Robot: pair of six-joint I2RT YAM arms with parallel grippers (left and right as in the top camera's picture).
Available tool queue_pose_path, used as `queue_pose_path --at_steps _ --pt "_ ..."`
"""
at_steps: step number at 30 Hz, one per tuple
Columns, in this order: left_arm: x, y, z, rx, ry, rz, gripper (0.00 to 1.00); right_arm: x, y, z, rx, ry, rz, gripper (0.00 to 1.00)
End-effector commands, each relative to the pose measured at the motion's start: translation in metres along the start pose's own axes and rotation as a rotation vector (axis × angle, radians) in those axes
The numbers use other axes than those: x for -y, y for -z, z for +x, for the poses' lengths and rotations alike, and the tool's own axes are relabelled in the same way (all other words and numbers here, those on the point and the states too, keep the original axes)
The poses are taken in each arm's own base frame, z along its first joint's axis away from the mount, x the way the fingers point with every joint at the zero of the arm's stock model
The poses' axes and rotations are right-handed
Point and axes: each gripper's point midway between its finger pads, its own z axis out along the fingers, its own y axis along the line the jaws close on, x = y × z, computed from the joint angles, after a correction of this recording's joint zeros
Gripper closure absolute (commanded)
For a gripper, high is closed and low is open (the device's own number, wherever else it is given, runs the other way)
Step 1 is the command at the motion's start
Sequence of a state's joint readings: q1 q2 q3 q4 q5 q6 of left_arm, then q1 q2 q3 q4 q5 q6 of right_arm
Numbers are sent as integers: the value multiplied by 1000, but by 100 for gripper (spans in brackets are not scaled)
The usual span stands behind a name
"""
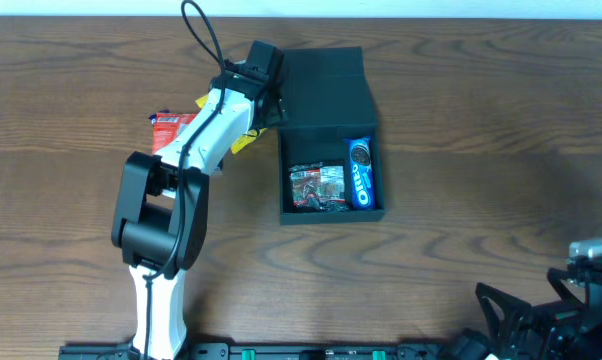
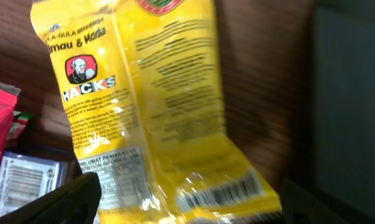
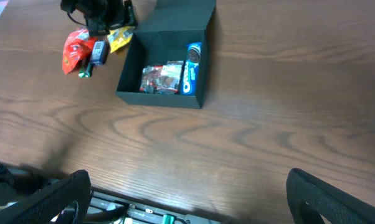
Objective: Pack container
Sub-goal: 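Move the left gripper to the yellow Hacks bag and grasp it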
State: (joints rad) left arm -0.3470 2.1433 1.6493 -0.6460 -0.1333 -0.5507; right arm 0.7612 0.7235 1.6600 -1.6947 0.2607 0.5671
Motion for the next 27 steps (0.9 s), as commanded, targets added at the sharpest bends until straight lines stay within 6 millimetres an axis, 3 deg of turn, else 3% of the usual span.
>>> queue_pose_path --at_steps 1,7,16,23,27 --pt "-7 -19 9 -57 17 -9 8 2 1 1 4 -19 4 1" --pt "-10 -20 8 -77 34 17 24 2 1 1 4 -19 5 1" --pt "-13 -20 13 -100 -8 6 57 2 1 1 4 -22 4 1" --pt "-16 -20 16 -112 -36 -5 94 2 1 1 4 -22 4 1" --pt "-17 -16 17 -123 -53 -11 94 2 1 1 5 -22 5 1"
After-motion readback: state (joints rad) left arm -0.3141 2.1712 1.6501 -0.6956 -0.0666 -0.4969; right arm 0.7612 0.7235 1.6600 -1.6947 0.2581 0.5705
